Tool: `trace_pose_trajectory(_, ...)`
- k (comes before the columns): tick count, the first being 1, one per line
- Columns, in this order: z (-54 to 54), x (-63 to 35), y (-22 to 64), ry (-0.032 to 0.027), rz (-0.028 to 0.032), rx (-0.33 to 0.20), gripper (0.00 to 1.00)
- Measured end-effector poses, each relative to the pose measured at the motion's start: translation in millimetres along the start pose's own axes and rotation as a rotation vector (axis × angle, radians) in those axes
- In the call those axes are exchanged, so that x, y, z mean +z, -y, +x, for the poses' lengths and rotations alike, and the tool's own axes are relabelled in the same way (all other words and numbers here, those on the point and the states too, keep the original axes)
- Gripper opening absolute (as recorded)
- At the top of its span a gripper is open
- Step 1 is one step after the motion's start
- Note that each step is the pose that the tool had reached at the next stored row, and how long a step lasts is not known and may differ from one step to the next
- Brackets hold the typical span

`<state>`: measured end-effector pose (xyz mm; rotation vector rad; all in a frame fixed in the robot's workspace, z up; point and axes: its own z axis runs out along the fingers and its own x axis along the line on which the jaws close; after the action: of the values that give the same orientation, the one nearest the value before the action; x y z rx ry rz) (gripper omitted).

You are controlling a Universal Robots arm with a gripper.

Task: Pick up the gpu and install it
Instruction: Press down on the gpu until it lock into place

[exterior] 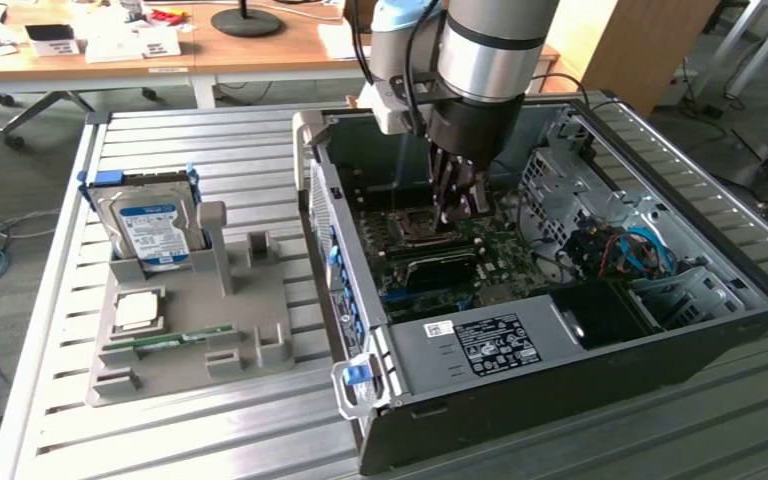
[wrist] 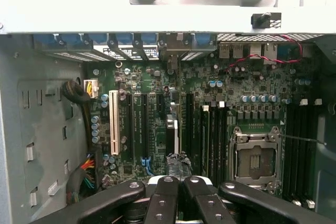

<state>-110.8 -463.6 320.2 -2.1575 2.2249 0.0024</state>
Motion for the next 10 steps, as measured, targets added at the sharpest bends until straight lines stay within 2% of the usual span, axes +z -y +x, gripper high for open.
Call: trace_pose_trajectory(10, -1.7, 0.5, 0.0, 0.0002, 0.0001, 0.0, 0.11)
